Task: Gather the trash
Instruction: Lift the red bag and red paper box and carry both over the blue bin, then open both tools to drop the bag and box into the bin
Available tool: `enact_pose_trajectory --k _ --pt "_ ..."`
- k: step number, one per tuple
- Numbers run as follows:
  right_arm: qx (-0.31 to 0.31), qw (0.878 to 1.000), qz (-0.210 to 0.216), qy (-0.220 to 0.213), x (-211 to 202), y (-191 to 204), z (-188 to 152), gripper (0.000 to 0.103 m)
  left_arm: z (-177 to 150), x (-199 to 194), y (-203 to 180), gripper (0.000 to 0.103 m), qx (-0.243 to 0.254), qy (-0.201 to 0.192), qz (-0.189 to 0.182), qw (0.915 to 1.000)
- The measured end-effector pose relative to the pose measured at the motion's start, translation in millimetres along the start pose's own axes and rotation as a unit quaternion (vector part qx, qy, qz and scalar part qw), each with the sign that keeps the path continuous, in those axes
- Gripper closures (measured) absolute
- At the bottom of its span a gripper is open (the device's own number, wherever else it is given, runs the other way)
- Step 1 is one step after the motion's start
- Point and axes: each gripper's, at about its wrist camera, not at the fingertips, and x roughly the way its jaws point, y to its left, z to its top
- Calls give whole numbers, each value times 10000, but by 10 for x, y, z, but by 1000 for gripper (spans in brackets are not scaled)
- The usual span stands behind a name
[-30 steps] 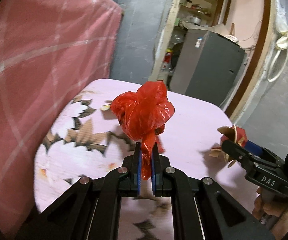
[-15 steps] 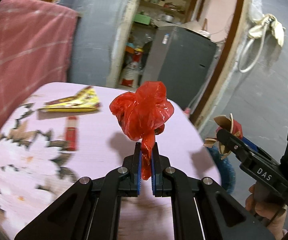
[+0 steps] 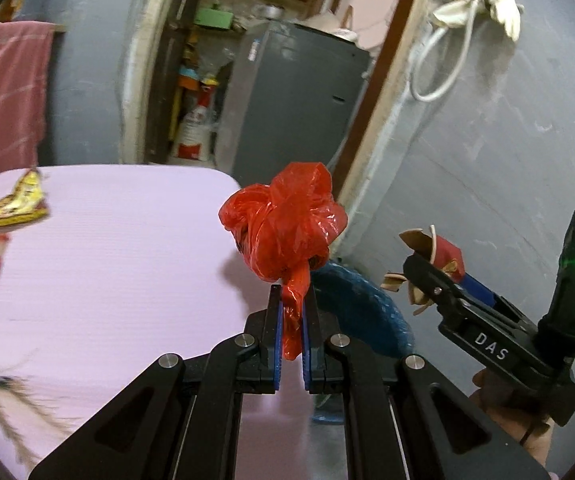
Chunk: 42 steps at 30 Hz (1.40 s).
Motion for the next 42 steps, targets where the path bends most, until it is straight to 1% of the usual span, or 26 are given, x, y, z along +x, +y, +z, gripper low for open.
enact_pose_trajectory --k 6,13,17,19,25,27,29,32,34,36,37,39,40,42 --pt "219 9994 -128 226 131 -361 -87 17 0 342 -215 98 82 268 -118 9995" --pt "521 9974 -53 487 249 -618 -180 16 3 717 -258 97 -21 647 -191 9977" --pt "609 9966 -7 561 309 -665 -200 16 -21 756 -232 97 -47 692 -223 9973" --pt "652 9962 6 570 327 -683 -200 16 -23 760 -218 96 -42 687 -212 9974" --pt "690 9960 53 563 349 -695 -198 16 -37 728 -167 84 -123 675 -217 9974" --pt "678 9962 51 546 347 -686 -207 15 -42 698 -153 77 -156 646 -229 9975" --pt "648 9967 44 493 326 -672 -204 13 -22 666 -140 75 -178 610 -218 9977" --pt "658 9970 34 412 297 -665 -187 13 11 590 -125 73 -233 498 -210 9983" --pt "646 9974 25 313 258 -657 -160 13 43 503 -111 69 -229 331 -151 9991" --pt "582 9982 7 174 211 -626 -114 10 78 393 -92 61 -217 110 -75 9997" --pt "540 9985 -6 76 173 -601 -91 9 93 345 -84 59 -217 13 -31 9998" --pt "458 9989 -15 -119 95 -547 -46 5 125 245 -57 51 -202 -175 88 9996" --pt "424 9989 -19 -195 64 -519 -27 4 143 185 -45 49 -191 -284 158 9993" --pt "352 9988 -31 -350 -4 -465 8 2 171 73 -19 40 -162 -474 310 9983"
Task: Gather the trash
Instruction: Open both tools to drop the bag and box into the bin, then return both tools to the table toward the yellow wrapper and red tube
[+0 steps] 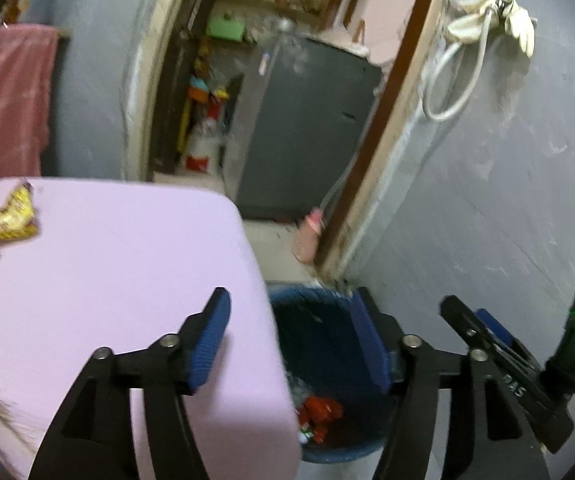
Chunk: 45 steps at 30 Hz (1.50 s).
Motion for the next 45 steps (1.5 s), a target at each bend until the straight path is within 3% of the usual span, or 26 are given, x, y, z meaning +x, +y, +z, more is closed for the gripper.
enact_pose_trajectory --k 6,8,29,37,45 --pt "-181 9987 41 -474 -184 202 95 0 64 -305 94 13 191 -539 505 9971" --pt "-214 9980 91 -589 -220 277 119 0 51 -405 148 9 229 -702 694 9948" --pt "-800 9893 657 -1032 -401 1262 125 0 70 -1100 1072 6 -134 -1199 1626 9793" --pt "-949 9848 1156 -880 -363 1814 83 0 62 -1430 1627 6 -339 -1248 2058 9700" --pt "-1345 9791 1437 -504 -234 2359 -101 0 -83 -1694 2270 6 -297 -905 2503 9635"
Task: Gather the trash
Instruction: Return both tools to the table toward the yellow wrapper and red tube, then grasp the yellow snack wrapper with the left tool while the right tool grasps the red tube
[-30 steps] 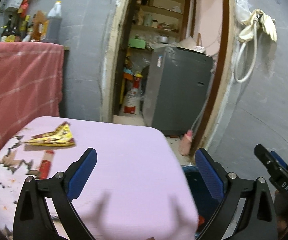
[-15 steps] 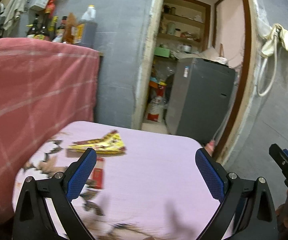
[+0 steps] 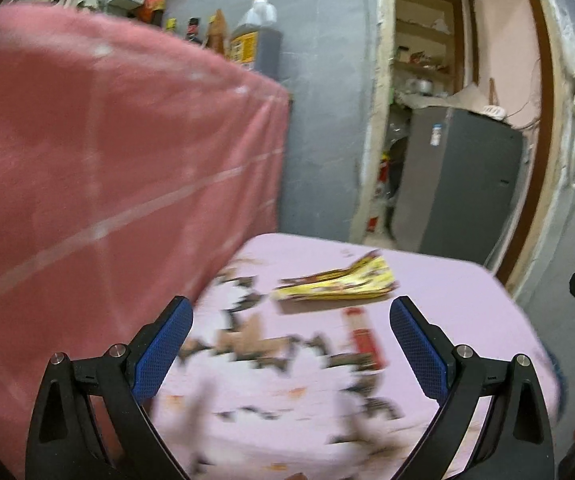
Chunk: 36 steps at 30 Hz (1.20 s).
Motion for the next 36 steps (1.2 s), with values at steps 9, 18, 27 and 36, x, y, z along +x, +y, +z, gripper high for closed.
enact_pose_trajectory --k 9,18,27,36 --pt "-155 9975 276 636 469 457 -74 0 -78 248 477 6 -486 455 -111 9977" --pt "-252 9871 366 1538 899 679 -272 2 -39 577 547 15 -386 829 -382 9951" --pt "-315 9712 659 2266 1169 922 -398 29 69 790 644 42 -628 1178 -716 9885" --pt "-612 9518 783 2903 1445 1263 -550 50 120 863 768 56 -673 1325 -862 9851"
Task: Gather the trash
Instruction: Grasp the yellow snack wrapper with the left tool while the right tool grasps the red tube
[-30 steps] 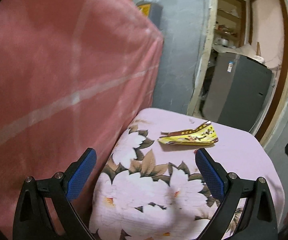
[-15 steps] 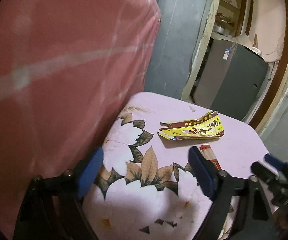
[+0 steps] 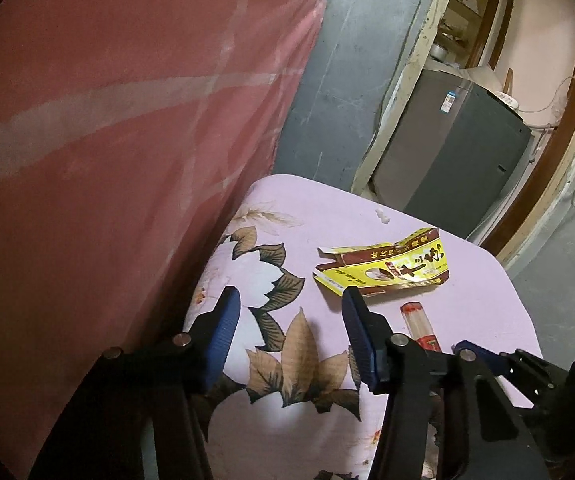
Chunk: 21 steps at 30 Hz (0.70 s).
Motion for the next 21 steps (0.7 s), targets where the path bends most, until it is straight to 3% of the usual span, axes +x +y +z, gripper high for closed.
enact_pose_trajectory --k 2,7,9,21 --pt "-41 10000 -39 27 17 26 26 52 -11 17 10 56 31 18 10 10000" --pt "-83 9998 -138 90 64 31 49 70 -39 15 8 56 142 77 -64 9998" --pt "-64 9999 -144 62 53 -6 41 82 -32 27 -19 56 203 106 -113 9997" --pt "473 9982 -367 -33 -131 -646 -113 82 -29 287 -459 56 1241 430 -49 9913"
